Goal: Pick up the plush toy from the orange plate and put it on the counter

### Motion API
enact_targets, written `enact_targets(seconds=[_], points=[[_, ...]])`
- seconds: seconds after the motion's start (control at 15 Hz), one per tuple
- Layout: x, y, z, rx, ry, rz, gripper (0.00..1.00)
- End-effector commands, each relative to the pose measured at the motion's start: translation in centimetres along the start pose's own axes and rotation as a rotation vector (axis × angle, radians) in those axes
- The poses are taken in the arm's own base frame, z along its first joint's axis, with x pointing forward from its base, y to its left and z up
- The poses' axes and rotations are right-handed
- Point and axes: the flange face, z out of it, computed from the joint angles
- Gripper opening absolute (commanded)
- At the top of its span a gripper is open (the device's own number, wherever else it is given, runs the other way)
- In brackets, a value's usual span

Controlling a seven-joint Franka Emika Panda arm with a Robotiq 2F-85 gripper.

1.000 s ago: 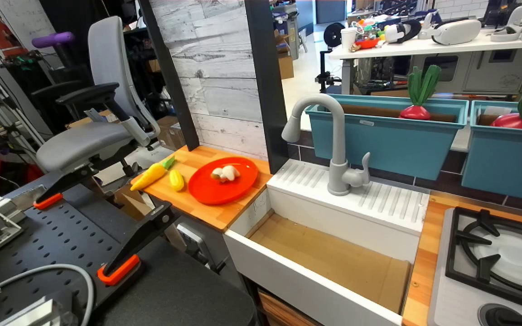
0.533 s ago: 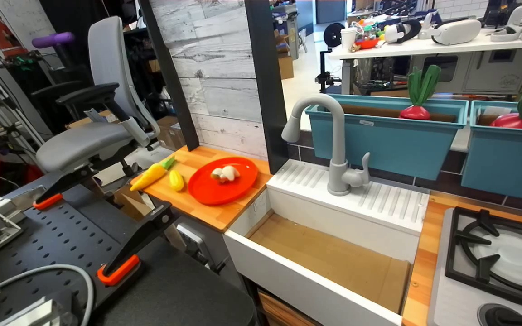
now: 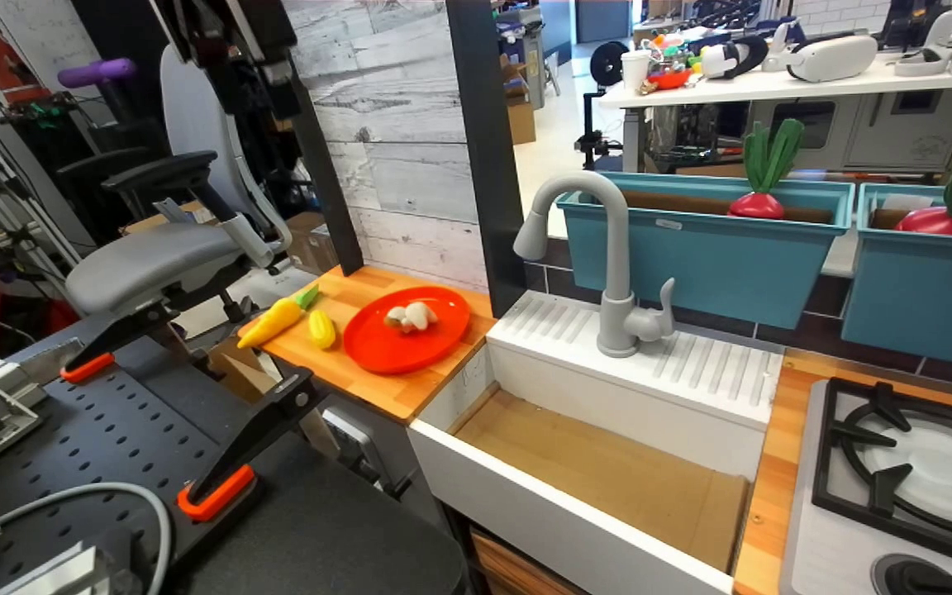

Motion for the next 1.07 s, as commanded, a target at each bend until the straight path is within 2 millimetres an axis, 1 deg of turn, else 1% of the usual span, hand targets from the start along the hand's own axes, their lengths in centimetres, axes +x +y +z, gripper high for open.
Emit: enact_targets(seconds=[0.0, 0.33, 0.6, 0.87, 1.0], points=[[2.9, -1.7, 5.8, 0.014, -0.005, -0.001, 1.0], [6.1, -3.1, 13.4, 0.024, -0.043, 0.015, 1.0], [8.6, -4.1, 19.3, 0.003, -0.072, 0.071, 1.0], [10.3, -5.2, 24.9, -0.025, -0.118, 0.119, 1.0], [11.0, -5.7, 27.2, -0.037, -0.123, 0.147, 1.0]])
